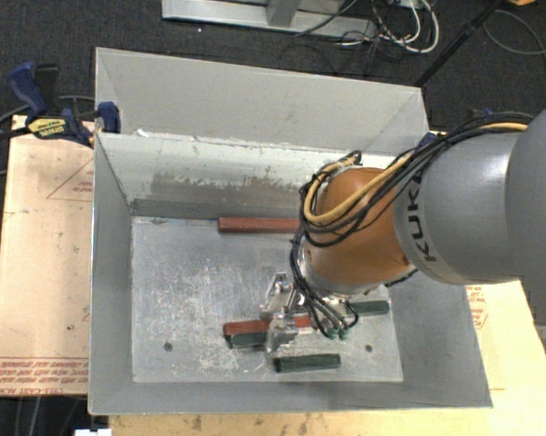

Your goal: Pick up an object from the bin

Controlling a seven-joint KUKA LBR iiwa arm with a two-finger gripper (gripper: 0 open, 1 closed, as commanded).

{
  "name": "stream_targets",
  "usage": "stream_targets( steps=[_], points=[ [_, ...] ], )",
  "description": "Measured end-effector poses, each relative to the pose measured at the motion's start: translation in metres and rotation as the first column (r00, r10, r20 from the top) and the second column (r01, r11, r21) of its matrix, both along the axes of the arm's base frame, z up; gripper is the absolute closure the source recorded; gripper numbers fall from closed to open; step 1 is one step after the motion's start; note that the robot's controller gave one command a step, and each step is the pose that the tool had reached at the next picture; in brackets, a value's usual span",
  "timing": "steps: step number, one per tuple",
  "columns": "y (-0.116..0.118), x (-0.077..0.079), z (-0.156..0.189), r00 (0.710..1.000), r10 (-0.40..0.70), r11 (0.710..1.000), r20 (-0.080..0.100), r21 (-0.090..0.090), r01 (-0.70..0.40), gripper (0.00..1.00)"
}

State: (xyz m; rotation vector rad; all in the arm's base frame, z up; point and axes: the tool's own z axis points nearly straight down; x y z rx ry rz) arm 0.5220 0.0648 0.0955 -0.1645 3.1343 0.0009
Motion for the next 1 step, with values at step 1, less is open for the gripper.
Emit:
stream_targets(
  steps=[1],
  points=[
    [-0.0046,-0.0056,0.1196,1.000,-0.005,1.000,-0.003,0.000,0.005,1.00]
  ],
)
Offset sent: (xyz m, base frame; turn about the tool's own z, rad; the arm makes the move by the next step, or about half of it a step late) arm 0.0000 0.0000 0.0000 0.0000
